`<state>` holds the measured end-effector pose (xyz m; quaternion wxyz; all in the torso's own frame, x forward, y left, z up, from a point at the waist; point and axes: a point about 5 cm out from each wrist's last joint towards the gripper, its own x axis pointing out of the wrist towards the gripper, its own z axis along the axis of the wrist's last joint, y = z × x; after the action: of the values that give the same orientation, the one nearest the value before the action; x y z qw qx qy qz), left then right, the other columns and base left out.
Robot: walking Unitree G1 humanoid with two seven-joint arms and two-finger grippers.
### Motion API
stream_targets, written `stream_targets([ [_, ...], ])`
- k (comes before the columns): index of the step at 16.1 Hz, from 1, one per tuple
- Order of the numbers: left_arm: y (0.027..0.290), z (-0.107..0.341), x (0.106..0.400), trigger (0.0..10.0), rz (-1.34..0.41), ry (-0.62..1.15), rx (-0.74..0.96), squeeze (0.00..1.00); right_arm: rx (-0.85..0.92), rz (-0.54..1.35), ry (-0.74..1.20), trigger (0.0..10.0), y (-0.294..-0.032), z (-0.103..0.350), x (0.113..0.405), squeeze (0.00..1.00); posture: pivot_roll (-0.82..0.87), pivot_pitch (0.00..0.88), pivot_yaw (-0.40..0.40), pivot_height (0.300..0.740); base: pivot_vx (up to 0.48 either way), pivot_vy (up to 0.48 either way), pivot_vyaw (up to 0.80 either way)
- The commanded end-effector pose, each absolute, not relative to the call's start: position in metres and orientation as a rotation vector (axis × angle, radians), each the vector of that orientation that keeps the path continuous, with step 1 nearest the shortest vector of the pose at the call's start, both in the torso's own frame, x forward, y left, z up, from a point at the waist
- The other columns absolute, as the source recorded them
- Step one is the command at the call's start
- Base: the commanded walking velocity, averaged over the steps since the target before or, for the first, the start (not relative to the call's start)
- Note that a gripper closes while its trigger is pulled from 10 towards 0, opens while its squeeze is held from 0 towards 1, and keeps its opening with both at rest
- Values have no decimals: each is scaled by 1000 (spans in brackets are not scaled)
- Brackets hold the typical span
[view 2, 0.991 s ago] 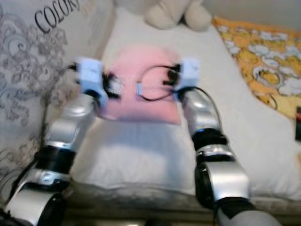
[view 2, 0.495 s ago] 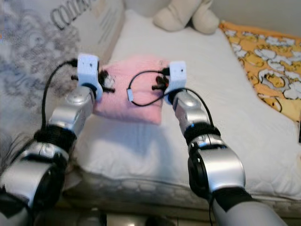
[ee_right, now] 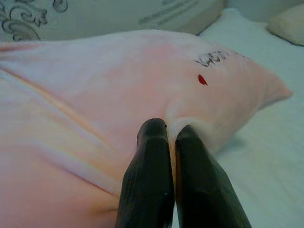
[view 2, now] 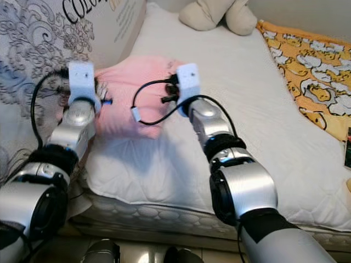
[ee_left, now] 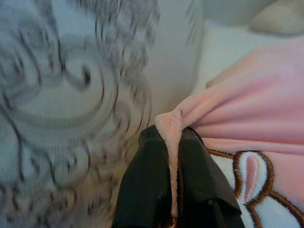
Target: Clean up the room
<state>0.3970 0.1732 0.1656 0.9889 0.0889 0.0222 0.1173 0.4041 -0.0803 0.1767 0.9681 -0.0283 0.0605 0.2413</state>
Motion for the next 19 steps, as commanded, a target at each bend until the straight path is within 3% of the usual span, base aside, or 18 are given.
stream_targets([
  [1,203,152,387,0,428,72,167,0,-125,446,155,0,-101,167,404,0,236,111,-145,740,0,0,0],
  [2,199,142,383,0,436,98,152,0,-147,464,168,0,-98,162,402,0,238,114,-147,740,0,0,0],
  [4,166,106,365,0,412,177,93,0,-196,508,212,0,-96,145,395,0,244,120,-150,740,0,0,0],
  [7,123,88,349,0,316,210,61,0,-237,546,241,0,-100,133,389,0,247,125,-151,740,0,0,0],
  [10,99,92,344,0,249,192,54,0,-256,539,262,0,-105,125,386,0,243,125,-147,740,0,0,0],
  [15,114,138,367,0,260,16,119,0,-255,512,197,0,-108,139,392,0,236,111,-139,740,0,0,0],
  [19,150,165,385,0,345,-43,151,0,-206,489,102,0,-102,169,403,0,235,96,-141,740,0,0,0],
])
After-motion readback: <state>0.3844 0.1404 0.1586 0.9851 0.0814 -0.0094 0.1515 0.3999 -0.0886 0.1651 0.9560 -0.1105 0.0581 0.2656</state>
